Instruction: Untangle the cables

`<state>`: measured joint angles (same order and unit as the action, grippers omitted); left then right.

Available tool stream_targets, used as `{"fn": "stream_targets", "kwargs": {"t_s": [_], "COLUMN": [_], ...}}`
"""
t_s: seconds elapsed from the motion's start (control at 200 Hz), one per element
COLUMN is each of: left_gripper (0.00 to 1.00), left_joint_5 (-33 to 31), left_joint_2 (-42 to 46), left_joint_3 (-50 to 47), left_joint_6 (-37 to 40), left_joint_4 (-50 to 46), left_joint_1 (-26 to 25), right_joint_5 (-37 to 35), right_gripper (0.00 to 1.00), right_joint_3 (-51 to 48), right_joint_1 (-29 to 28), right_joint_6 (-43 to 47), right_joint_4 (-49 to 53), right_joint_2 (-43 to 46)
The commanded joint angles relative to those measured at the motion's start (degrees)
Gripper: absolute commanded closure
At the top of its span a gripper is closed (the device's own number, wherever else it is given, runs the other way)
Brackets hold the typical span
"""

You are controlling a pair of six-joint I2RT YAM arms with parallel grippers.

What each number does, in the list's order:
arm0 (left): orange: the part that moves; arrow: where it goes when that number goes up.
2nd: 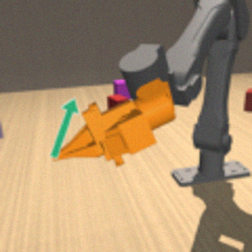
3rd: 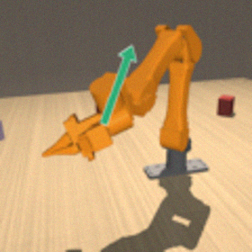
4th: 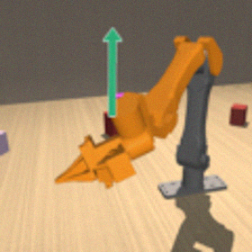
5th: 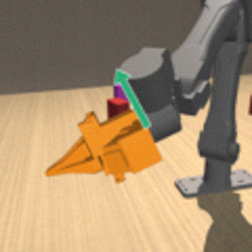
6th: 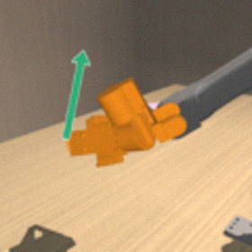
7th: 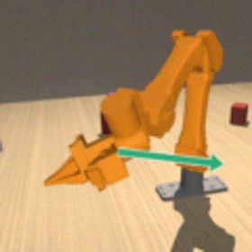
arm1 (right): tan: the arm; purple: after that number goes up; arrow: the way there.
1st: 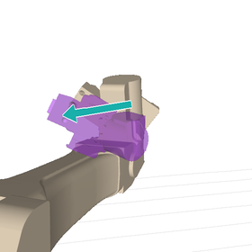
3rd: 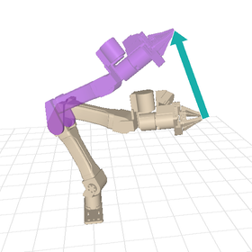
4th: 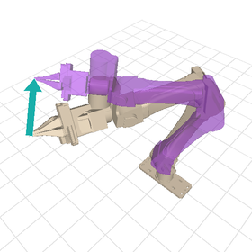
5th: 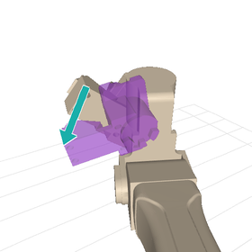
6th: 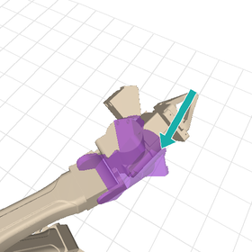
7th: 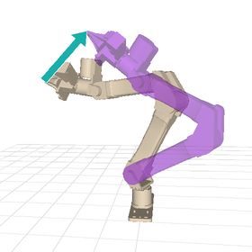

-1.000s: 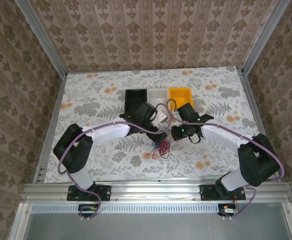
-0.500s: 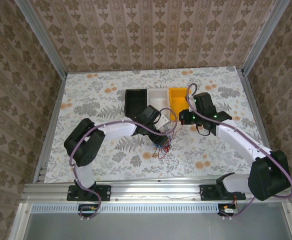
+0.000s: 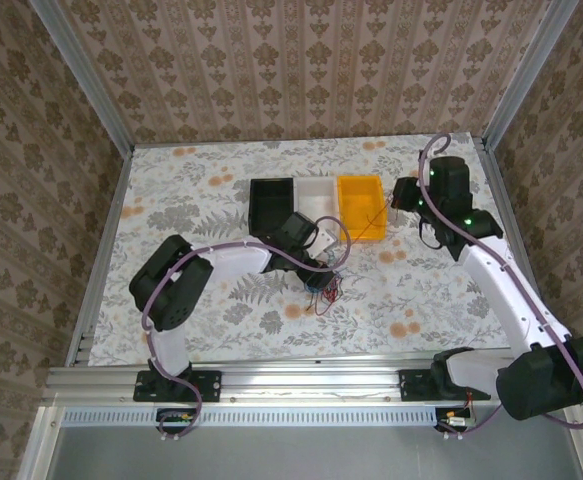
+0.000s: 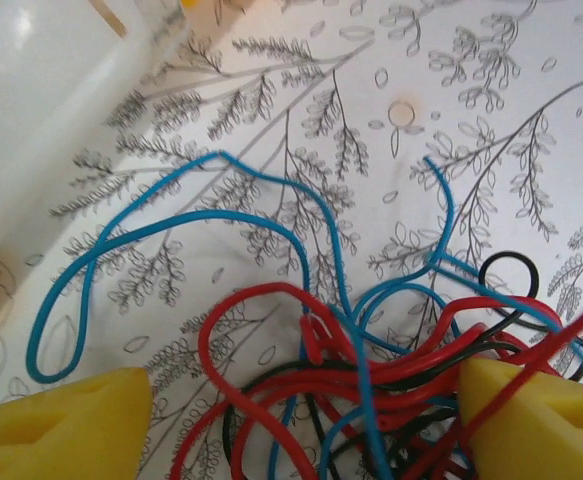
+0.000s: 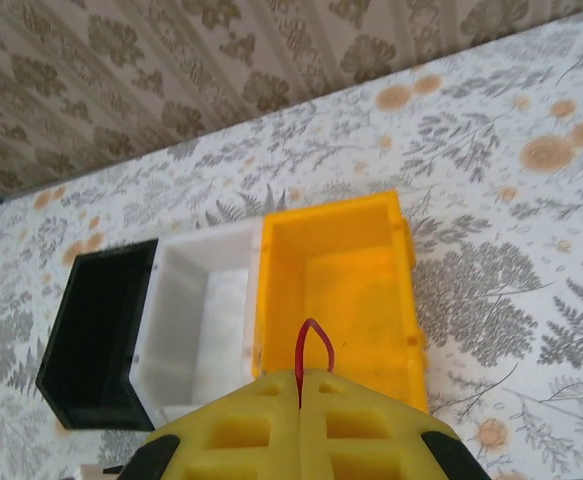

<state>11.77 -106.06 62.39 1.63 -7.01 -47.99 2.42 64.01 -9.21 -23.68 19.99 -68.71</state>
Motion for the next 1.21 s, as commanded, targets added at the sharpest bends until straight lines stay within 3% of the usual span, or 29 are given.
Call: {"fn": "stream_targets", "kwargs": {"t_s": [0.0,0.155,0.435,0.87,1.2], "left_gripper": [0.19,0.18,0.06,0.0,0.0], "left_joint_5": [-2.61,-3.23,-5.4,-8.12,-17.13], "left_joint_2": [0.68,1.19,2.32,11.14,18.07], "left_joint_3": [-2.85,-4.24,-7.22,-9.69,-14.58], "left_joint_6": [-0.13,-1.25,-2.27,-7.63,-13.62], "left_joint_4": [-2.84,-2.31,-2.02,11.6,22.34], "left_joint_1": [0.87,0.88,0.97,1.58,2.59], "right_joint_5": [-3.91,-4.44,1.25,9.3,6.78], "right_gripper": [1.0,1.0,1.0,1.0,1.0], "right_joint_3": [4.83,8.24,14.36,19.21,15.59], "right_joint_1": [2.36,4.07,8.29,7.48,2.82], "right_joint_6": [1.92,2.72,2.39,2.62,2.63], "right_joint_4": [-1.38,-3.31,-6.87,-5.84,-6.38], "right_joint_2": [-0.76,-1.58,-3.11,-7.33,-15.41]}}
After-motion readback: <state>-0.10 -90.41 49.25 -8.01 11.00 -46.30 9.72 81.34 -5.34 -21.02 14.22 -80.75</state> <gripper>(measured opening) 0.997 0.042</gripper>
